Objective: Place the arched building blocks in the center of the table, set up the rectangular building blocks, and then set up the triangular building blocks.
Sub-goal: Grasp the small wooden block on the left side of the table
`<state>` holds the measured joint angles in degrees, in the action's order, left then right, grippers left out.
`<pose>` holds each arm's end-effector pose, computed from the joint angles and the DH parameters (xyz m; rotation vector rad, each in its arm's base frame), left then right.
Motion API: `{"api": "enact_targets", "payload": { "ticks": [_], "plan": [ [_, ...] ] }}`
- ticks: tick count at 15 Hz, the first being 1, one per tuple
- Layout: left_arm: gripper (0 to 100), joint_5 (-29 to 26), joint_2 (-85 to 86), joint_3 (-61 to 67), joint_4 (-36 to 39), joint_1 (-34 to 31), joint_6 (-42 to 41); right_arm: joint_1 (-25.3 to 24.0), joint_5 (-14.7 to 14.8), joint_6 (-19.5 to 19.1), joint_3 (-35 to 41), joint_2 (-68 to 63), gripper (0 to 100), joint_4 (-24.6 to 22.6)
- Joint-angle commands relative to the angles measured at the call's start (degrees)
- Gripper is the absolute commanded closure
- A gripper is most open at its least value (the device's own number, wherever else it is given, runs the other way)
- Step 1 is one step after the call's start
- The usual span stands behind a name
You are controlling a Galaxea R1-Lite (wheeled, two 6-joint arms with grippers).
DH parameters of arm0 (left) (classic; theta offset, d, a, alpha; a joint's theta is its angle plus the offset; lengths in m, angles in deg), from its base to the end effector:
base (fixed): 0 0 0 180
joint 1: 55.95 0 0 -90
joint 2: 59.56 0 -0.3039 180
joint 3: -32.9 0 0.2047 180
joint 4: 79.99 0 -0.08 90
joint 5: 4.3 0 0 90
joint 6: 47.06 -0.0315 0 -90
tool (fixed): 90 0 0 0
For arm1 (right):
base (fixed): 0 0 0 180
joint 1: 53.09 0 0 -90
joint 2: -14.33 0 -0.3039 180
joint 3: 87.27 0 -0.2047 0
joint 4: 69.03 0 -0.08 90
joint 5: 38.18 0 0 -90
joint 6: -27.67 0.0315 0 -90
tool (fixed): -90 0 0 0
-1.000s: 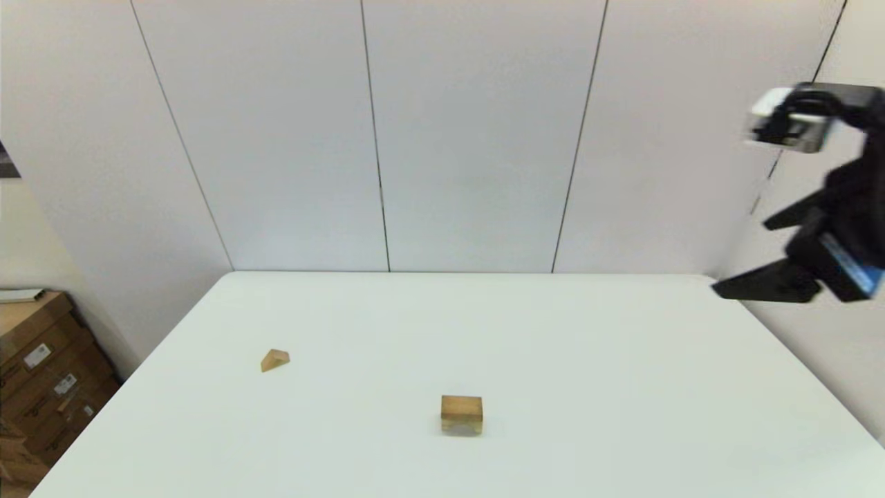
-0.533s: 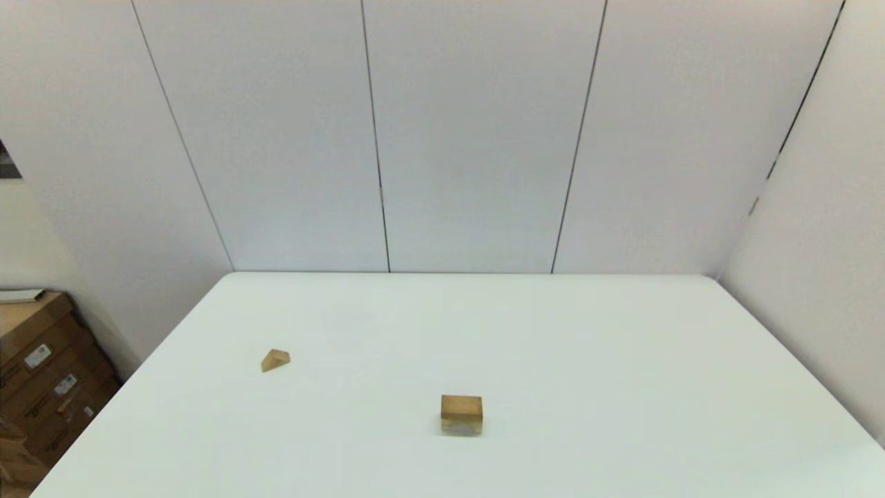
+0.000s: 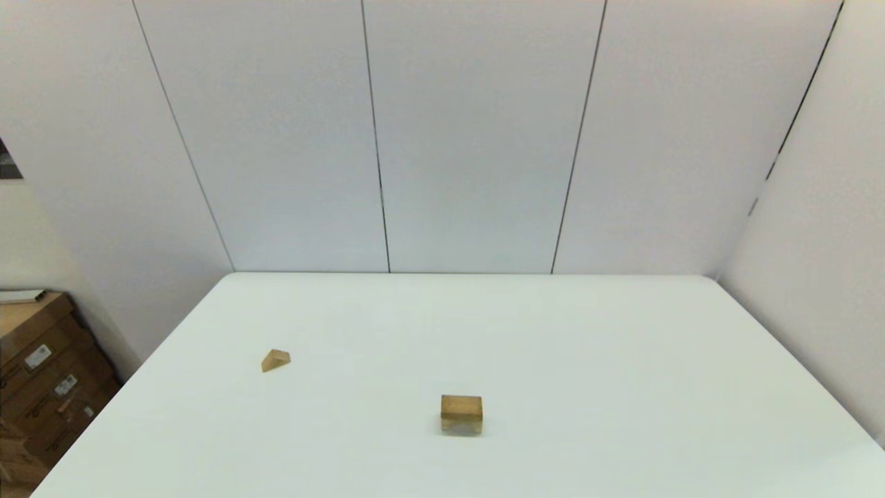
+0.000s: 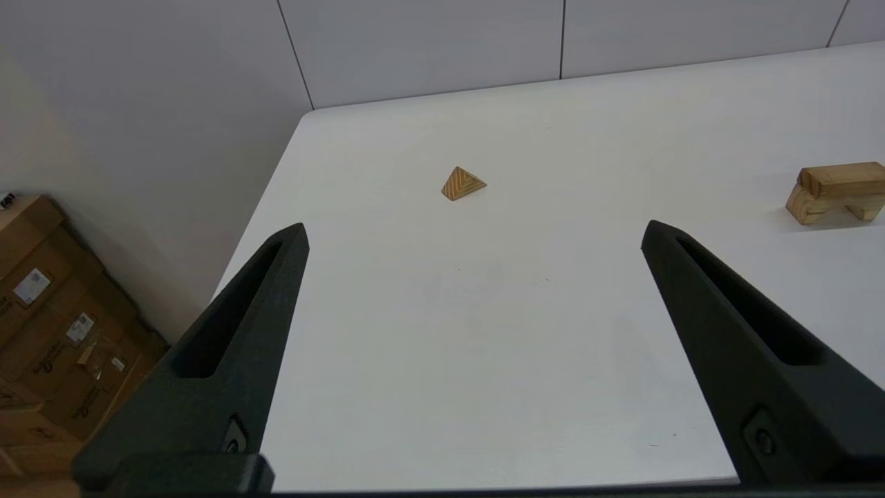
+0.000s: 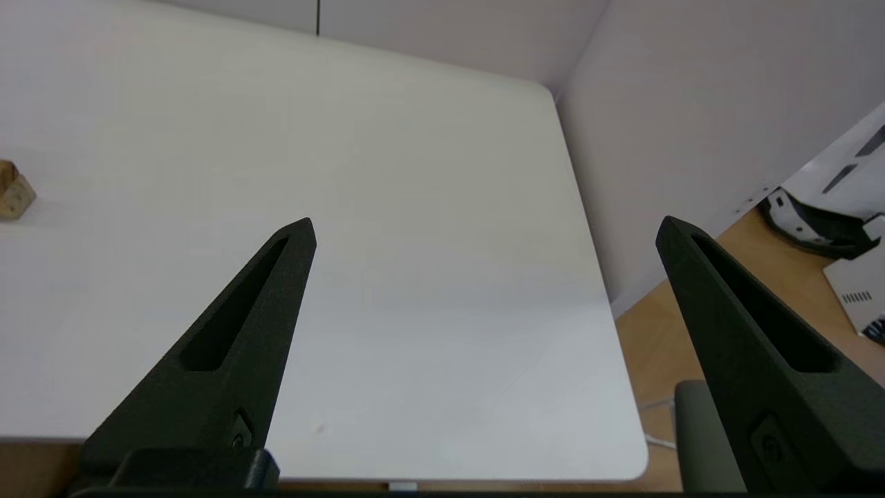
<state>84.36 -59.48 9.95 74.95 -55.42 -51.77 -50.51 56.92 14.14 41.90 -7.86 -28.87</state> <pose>-0.0041 -0.0007 0.0757 0.0819 0.0341 -0.0341 0.0073 -0.0031 0.1906 -0.2394 0.2160 -0.1092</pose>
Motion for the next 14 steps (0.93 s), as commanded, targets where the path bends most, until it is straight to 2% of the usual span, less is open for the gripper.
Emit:
{"api": "enact_targets", "payload": {
  "ticks": [1, 3, 7, 9, 11, 13, 14],
  "plan": [
    [0, 0.02, -0.07, 0.0, -0.01, 0.0, -0.04, -0.91, -0.09, 1.05, 11.61, 9.44, 0, -10.34],
    [0, 0.02, -0.07, 0.0, -0.01, 0.0, -0.04, -1.35, -0.44, 1.14, 17.58, 10.5, 0, -18.69],
    [0, 0.02, -0.07, 0.0, -0.01, 0.0, -0.04, -1.62, -0.53, 1.84, 28.57, 11.02, 0, -28.62],
    [0, -0.07, -0.07, 0.0, -0.01, 0.0, -0.04, -2.23, -0.96, 3.34, 29.27, 14.1, 0, -26.34],
    [0, -0.07, -0.07, 0.0, -0.01, 0.0, -0.04, -2.32, -6.68, 6.32, 29.27, 17.79, 0, -23.26],
    [0, 0.02, -0.07, 0.0, -0.01, 0.0, -0.04, -2.41, -7.47, 7.91, 29.27, 22.36, 0, -17.99],
    [0, -0.07, -0.07, 0.0, -0.01, 0.0, -0.04, -2.41, -7.38, 8.52, 29.27, 22.27, 0, -18.34]
  ]
}}
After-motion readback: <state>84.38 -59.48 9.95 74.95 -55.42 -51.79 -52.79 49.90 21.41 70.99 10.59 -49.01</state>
